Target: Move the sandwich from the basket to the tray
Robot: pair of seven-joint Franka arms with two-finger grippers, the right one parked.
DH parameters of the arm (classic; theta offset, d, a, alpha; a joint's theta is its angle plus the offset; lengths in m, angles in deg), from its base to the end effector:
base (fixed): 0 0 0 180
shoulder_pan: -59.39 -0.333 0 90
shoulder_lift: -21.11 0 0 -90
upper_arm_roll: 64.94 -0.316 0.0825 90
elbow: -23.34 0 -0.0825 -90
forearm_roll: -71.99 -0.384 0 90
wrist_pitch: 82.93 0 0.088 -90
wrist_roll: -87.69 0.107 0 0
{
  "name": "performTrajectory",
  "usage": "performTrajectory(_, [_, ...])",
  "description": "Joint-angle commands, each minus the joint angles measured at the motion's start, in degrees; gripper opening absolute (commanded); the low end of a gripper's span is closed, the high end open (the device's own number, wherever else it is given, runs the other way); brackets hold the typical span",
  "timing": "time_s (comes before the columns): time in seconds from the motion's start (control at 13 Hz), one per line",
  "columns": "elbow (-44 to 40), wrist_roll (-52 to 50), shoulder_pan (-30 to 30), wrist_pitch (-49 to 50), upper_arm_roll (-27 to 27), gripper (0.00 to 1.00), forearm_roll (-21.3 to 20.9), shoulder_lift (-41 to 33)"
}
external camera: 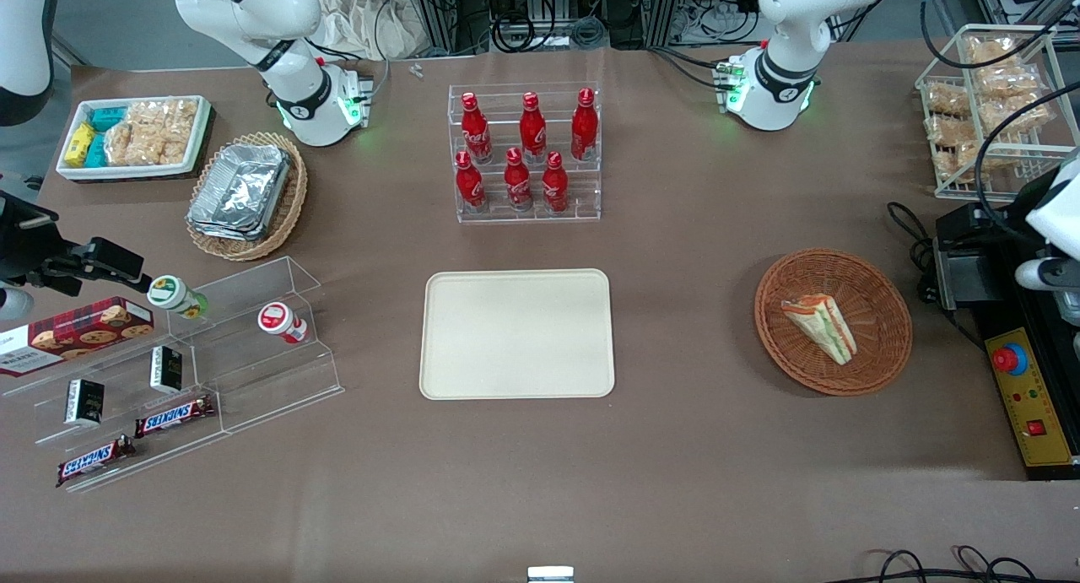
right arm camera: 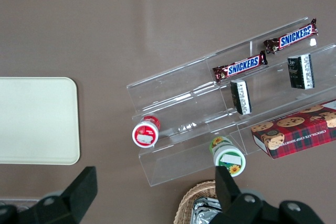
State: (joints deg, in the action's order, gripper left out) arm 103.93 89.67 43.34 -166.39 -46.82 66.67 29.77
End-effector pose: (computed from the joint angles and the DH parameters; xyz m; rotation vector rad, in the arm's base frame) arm 0.5872 0.0045 0.6092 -3.0909 0.0978 0.1451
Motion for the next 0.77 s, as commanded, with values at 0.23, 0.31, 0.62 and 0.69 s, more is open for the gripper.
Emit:
performTrajectory(0.23, [-0.53,-3.99,-0.12,2.07,0.42,1.0,0.66,0.13])
performTrajectory(0.31, [0.09,-4.78,-0.29,2.33,0.42,1.0,0.75,0.3])
performTrajectory(0.62, [11.65,-9.44,-0.38,-5.27,0.25,1.0,2.68,-0.13])
performTrajectory(0.69, [15.52,-10.84,-0.47,-9.49,0.16,1.0,2.68,-0.13])
